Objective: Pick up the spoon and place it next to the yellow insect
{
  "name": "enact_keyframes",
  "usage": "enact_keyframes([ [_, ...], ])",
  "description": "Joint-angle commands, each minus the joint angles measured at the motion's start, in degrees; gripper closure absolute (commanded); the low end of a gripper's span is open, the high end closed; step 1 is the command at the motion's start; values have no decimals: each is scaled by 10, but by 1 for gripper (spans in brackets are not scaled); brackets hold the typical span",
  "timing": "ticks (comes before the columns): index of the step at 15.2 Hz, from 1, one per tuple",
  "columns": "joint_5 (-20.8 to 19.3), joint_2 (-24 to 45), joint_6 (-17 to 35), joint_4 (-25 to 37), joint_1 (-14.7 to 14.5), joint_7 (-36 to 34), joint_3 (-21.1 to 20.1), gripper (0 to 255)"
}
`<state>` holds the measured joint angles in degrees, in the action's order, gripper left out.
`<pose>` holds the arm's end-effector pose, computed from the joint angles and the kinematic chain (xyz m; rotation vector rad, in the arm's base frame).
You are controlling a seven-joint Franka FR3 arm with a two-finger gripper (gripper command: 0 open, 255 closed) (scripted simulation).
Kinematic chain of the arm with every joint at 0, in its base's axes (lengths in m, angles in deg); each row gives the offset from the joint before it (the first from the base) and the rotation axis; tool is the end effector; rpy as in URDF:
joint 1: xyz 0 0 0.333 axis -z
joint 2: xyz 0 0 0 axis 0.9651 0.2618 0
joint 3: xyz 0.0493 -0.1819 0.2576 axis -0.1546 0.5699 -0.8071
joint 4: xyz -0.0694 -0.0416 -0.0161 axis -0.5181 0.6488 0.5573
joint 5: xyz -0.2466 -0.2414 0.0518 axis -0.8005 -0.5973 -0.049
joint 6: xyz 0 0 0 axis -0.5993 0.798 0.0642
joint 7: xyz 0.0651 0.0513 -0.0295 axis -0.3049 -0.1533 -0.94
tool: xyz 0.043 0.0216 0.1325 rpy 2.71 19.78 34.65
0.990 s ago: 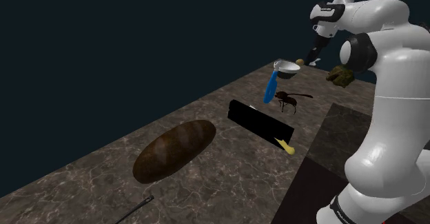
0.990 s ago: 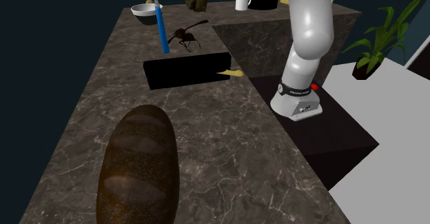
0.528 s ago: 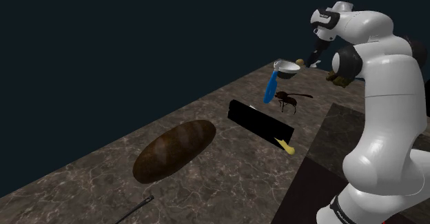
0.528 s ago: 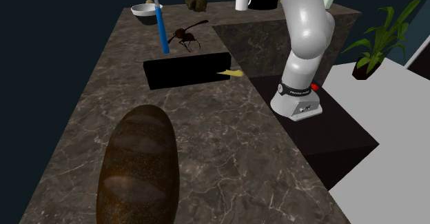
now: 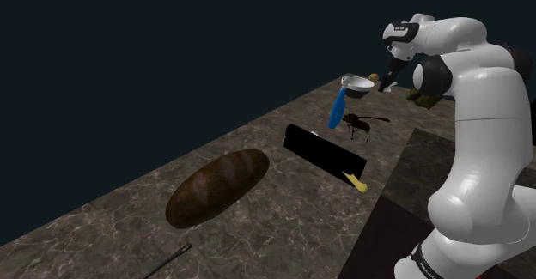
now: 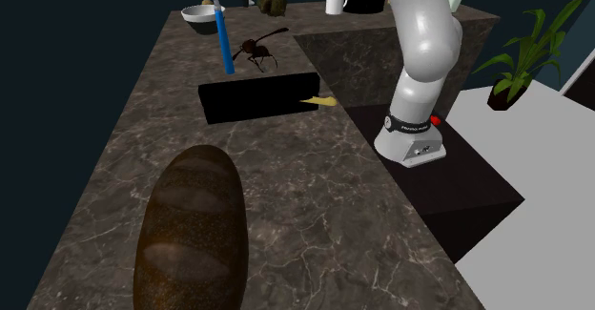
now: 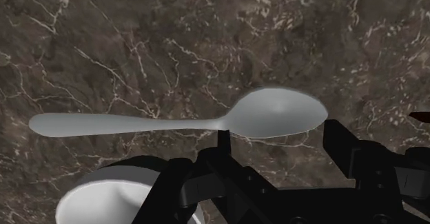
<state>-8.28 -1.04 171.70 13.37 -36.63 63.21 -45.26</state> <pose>0.4144 -0.5571 0.4486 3.0995 0.0927 0.2441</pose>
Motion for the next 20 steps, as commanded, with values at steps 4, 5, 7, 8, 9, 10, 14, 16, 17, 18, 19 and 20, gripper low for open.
enact_keyframes([
  [4,3,0,39,-41,-7,8,-1,255],
  [5,4,0,46,-48,-8,10,-2,255],
  [7,5,2,60,-61,-9,13,-3,255],
  [8,6,3,67,-67,-10,14,-3,255],
  [9,7,4,74,-73,-11,16,-4,255],
  [10,9,5,81,-78,-11,17,-4,255],
  [14,14,12,106,-99,-13,24,-7,255],
  [16,16,16,119,-108,-13,27,-9,255],
  [17,18,18,125,-112,-13,29,-10,255],
  [18,19,21,131,-116,-13,30,-10,255],
  [19,21,23,137,-120,-13,32,-11,255],
  [20,22,26,143,-123,-13,33,-12,255],
])
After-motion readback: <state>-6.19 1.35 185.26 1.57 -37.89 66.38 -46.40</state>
